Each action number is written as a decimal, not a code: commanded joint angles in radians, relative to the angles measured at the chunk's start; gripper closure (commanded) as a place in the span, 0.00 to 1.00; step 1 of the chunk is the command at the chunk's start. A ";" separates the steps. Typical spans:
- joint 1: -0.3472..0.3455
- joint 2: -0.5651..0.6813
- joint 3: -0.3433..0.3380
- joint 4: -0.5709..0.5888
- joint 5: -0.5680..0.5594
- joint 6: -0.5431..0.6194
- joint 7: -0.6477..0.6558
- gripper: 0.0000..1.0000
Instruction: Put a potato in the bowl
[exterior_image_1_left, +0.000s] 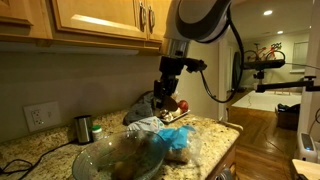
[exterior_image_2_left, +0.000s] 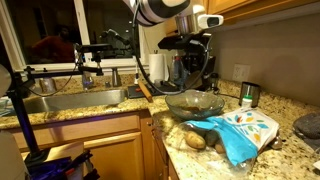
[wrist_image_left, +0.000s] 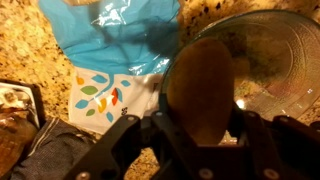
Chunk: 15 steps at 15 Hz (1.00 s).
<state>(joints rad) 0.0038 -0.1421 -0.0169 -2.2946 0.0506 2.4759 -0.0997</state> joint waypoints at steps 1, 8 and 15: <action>0.014 0.035 -0.010 0.122 0.033 -0.169 -0.118 0.73; -0.004 0.231 0.000 0.431 0.030 -0.477 -0.275 0.73; -0.017 0.412 0.026 0.638 0.031 -0.625 -0.327 0.73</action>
<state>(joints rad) 0.0017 0.2082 -0.0147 -1.7434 0.0821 1.9309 -0.3989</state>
